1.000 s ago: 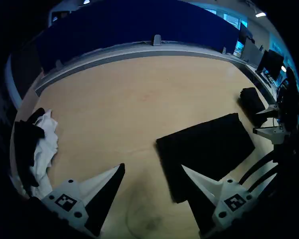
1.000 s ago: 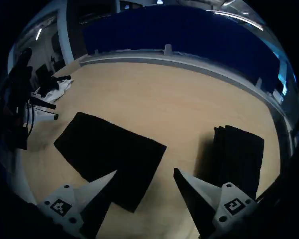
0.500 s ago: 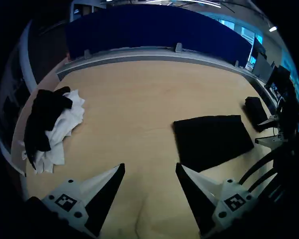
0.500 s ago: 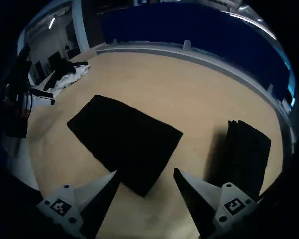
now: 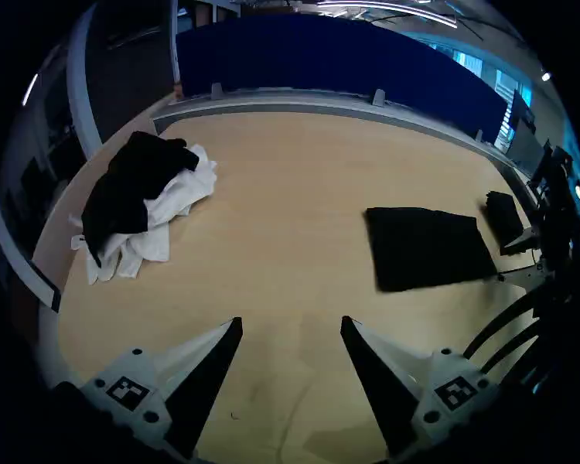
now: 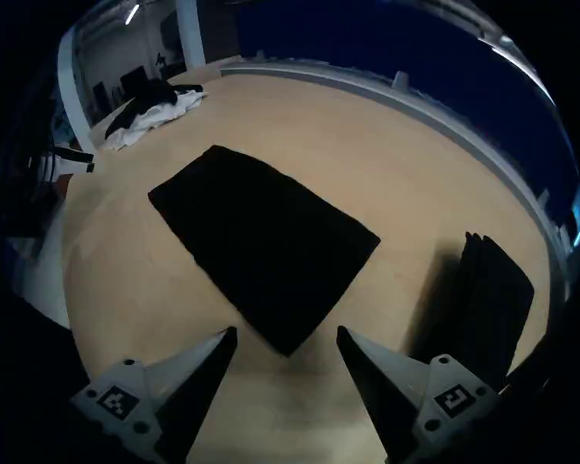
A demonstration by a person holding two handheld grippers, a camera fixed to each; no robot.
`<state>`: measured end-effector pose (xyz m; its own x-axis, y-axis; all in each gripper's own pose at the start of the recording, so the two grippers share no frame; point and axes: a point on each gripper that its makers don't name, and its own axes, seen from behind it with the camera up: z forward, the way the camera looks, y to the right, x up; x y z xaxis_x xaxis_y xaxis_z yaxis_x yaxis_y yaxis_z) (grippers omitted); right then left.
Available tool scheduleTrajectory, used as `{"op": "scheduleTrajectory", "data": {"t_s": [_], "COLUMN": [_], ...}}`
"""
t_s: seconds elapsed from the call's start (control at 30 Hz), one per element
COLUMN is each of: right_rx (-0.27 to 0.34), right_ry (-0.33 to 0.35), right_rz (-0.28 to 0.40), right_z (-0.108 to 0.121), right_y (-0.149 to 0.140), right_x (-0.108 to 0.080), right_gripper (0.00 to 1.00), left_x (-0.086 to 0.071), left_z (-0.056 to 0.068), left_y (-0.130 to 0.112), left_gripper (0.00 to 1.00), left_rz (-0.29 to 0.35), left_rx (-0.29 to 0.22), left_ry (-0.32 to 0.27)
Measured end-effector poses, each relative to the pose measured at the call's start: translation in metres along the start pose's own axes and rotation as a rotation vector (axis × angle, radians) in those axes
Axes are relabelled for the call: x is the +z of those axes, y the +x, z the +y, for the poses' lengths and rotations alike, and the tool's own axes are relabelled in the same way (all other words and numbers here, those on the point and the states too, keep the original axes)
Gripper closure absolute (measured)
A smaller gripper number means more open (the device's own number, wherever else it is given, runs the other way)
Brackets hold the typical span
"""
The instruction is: Fold towel
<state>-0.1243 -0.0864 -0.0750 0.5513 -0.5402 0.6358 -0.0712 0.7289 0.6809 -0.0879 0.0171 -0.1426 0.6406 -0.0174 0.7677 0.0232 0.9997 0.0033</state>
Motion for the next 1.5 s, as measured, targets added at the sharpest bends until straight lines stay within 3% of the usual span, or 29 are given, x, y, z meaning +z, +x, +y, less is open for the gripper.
{"op": "scheduleTrajectory", "data": {"t_s": [0.3, 0.43, 0.77, 0.9, 0.97, 1.23, 1.5], "right_rx": [-0.029, -0.031, -0.026, -0.017, -0.015, -0.008, -0.010], "right_ry": [0.018, 0.014, 0.006, 0.015, 0.013, 0.003, -0.006], "right_rz": [-0.045, -0.067, -0.077, -0.083, -0.078, -0.075, -0.065], "right_z": [-0.003, -0.003, -0.003, -0.003, -0.003, -0.001, -0.002], "right_y": [-0.015, -0.022, -0.026, -0.029, -0.028, -0.027, -0.022], "right_x": [0.004, 0.008, 0.011, 0.012, 0.012, 0.011, 0.009], "right_gripper": [0.12, 0.34, 0.75, 0.77, 0.84, 0.96, 0.98], "left_x": [-0.014, -0.016, -0.019, -0.017, -0.017, -0.014, -0.014], "left_z": [-0.011, -0.009, -0.009, -0.009, -0.009, -0.008, -0.010], "left_y": [-0.020, -0.022, -0.023, -0.024, -0.025, -0.027, -0.030], "left_gripper": [0.05, 0.05, 0.05, 0.05, 0.05, 0.05, 0.05], "left_rz": [-0.015, -0.015, -0.014, -0.017, -0.017, -0.021, -0.025], "left_rx": [-0.018, -0.024, -0.009, -0.010, -0.007, -0.006, -0.013], "left_ry": [0.025, 0.021, 0.017, 0.015, 0.016, 0.011, 0.011]}}
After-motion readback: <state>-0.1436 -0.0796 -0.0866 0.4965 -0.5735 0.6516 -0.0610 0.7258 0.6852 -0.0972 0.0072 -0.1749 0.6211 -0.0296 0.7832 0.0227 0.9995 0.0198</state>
